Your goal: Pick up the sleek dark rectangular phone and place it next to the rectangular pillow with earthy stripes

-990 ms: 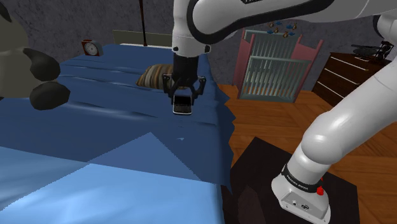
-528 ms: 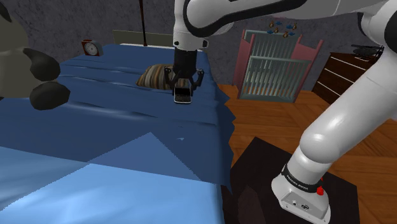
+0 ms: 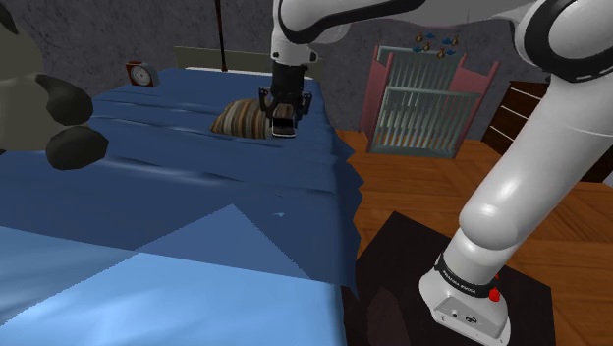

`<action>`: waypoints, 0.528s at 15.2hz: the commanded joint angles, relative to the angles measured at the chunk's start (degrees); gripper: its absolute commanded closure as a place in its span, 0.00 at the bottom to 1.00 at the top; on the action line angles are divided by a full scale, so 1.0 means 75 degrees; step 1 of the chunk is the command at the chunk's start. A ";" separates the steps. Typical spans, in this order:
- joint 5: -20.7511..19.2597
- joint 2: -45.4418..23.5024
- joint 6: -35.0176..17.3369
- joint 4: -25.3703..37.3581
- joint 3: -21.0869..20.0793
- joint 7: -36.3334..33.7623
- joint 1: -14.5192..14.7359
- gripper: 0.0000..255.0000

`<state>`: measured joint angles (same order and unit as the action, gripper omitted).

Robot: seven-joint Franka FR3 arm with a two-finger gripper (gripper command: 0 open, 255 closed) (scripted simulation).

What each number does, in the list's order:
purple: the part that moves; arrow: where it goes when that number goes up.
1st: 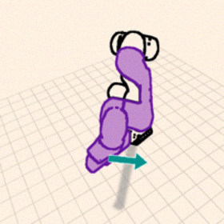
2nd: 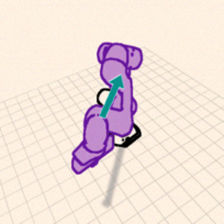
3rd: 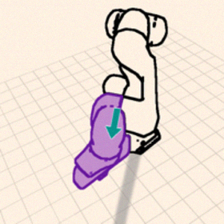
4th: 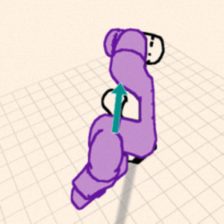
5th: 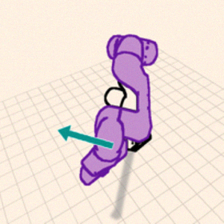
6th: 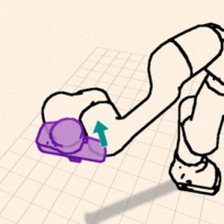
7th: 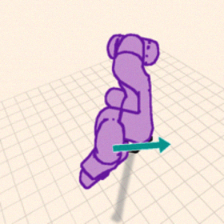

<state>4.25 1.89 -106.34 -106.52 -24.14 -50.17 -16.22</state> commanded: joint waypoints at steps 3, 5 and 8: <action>-0.0358 -0.0884 0.0166 0.0965 0.0183 0.0279 -0.0182 1.00; -0.0519 -0.1331 0.0305 0.1512 0.0278 0.0430 -0.0259 1.00; -0.0754 -0.2051 0.0574 0.2447 0.0416 0.0648 -0.0341 1.00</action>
<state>-0.64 -11.30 -102.85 -91.05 -21.36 -45.83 -18.65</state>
